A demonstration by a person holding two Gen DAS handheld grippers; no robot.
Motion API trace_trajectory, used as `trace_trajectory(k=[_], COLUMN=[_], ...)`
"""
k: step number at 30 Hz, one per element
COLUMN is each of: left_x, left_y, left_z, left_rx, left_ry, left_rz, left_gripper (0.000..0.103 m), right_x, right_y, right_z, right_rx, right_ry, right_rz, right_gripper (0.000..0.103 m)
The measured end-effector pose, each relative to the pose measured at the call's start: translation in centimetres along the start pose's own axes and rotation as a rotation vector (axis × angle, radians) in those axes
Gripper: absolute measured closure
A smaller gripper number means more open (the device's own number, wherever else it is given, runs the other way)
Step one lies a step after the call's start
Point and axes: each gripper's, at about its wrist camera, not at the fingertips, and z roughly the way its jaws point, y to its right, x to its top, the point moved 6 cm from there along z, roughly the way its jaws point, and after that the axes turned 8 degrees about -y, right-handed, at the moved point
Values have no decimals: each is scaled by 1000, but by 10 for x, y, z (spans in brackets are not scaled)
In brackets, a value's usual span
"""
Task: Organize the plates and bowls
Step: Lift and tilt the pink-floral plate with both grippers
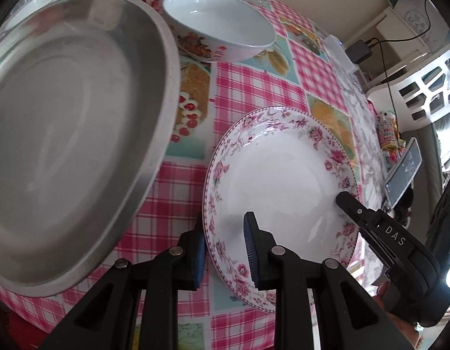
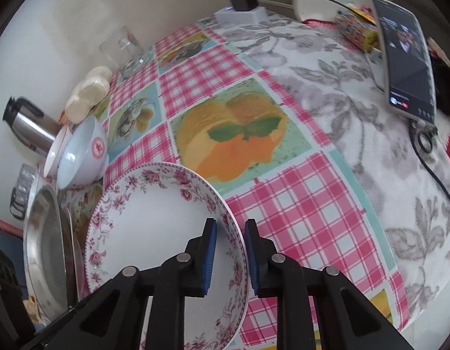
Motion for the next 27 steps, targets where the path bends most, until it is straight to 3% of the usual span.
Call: trace_trajectory(k=[8, 27], left_x=[7, 13], left_y=[15, 30], left_z=[-12, -31], left_rx=[37, 28], left_ry=[66, 138], left_rz=[79, 174], left_gripper=[78, 78], right_x=[2, 2], right_y=[1, 5], right_z=[-10, -33], right_rx=[19, 62], right_ry=[34, 111], right_rz=[10, 44], right_gripper=[85, 85])
